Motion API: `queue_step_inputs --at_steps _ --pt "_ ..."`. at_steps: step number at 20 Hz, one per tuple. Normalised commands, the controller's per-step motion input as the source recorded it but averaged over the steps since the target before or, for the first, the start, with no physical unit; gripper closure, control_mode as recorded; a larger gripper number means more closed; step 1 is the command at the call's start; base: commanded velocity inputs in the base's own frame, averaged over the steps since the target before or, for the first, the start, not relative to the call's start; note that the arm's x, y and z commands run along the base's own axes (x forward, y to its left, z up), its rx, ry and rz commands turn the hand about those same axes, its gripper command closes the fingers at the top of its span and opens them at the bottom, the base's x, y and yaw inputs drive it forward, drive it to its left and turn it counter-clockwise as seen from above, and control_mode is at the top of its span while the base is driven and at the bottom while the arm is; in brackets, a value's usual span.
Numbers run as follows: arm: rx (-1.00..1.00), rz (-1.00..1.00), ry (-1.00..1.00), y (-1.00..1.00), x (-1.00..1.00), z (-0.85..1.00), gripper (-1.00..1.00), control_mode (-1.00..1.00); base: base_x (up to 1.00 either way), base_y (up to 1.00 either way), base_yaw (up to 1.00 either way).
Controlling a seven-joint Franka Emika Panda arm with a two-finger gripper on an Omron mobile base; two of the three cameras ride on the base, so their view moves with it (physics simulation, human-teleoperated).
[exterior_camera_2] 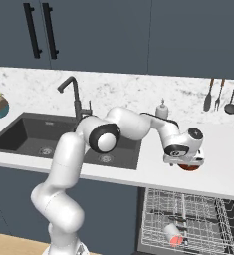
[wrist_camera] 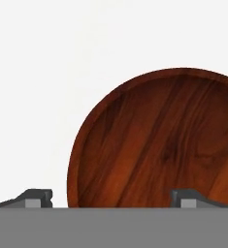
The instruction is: Pick up the cup and bowl from the counter, place them in the dishwasher, and close the dishwasher door.
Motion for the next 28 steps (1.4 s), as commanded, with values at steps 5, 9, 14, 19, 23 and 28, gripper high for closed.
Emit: queue_step_inputs --at_steps 5,9,14,19,23,28 --pt "0.0 0.0 0.0 0.0 0.0 0.0 1.0 -1.0 0.0 0.0 0.0" --pt "0.0 0.0 0.01 0.0 0.0 0.0 1.0 -1.0 0.0 0.0 0.0" --pt "0.0 0.0 0.01 0.0 0.0 0.0 1.0 -1.0 0.0 0.0 0.0" --pt "0.0 0.0 0.0 0.0 -0.01 0.0 1.0 -1.0 0.0 0.0 0.0" --pt "0.02 0.0 -0.03 0.0 -0.46 0.0 1.0 -1.0 0.0 0.0 0.0" --pt "0.06 0.05 -0.07 0.0 -1.0 0.0 1.0 -1.0 0.0 0.0 0.0"
